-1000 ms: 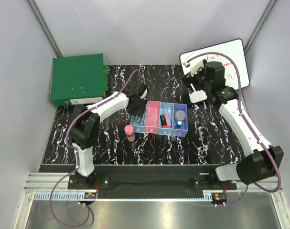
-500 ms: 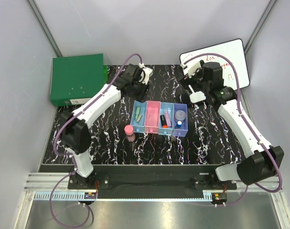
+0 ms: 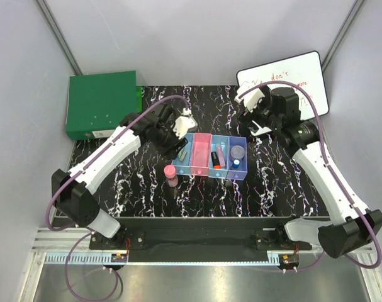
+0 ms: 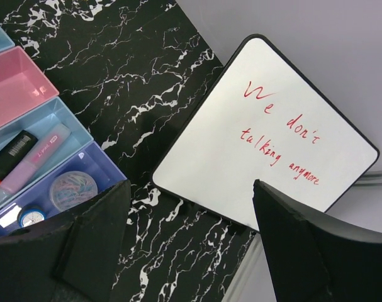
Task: Sort the stationery into containers
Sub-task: Place the stationery in the storage box, then pick up the stationery from the center of the board.
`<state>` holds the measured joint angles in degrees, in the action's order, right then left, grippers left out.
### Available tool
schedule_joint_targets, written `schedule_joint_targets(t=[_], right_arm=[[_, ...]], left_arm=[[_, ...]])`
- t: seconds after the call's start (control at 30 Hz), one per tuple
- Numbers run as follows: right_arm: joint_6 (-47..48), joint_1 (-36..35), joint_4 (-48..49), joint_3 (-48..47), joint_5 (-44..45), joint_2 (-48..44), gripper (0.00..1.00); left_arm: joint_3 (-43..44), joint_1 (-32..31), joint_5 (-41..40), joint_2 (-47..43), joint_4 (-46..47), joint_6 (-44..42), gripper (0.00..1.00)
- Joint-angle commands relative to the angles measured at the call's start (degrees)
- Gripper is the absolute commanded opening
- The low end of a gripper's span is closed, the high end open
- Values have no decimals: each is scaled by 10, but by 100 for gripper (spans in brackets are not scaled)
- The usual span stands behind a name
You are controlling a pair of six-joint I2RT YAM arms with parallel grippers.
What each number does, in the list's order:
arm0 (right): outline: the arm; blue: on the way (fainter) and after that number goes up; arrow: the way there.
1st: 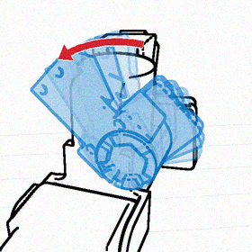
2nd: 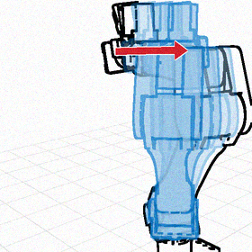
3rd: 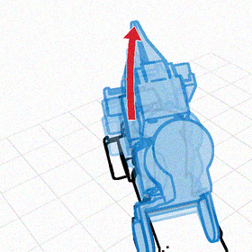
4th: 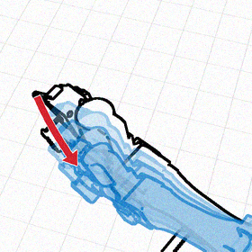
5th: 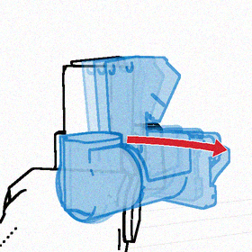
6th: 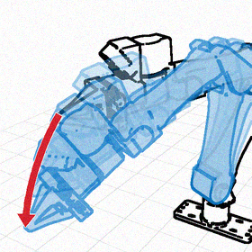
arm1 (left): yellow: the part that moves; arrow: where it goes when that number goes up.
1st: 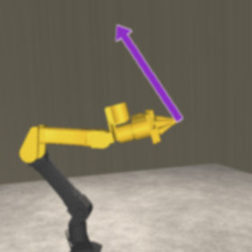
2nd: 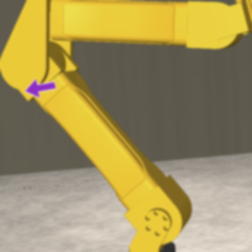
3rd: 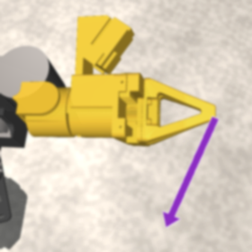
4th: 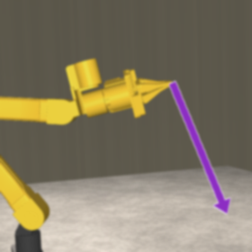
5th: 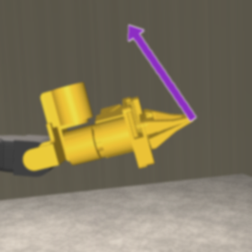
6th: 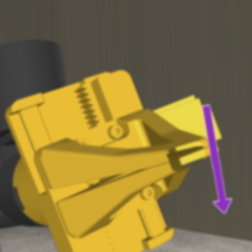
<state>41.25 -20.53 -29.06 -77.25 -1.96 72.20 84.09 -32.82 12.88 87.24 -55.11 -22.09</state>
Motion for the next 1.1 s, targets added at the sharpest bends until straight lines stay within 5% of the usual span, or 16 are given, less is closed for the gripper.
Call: schedule_joint_targets(t=[0.0,0.4,1.07], right_arm=[[41,-10,-14,3,29,-38,86],[56,-18,-27,22,36,-70,86],[39,-21,-32,32,31,-80,85]], left_arm=[[-37,-5,27,-22,-43,-27,57],[-107,-7,101,-37,-44,87,59],[-147,-10,4,-44,30,90,63]])
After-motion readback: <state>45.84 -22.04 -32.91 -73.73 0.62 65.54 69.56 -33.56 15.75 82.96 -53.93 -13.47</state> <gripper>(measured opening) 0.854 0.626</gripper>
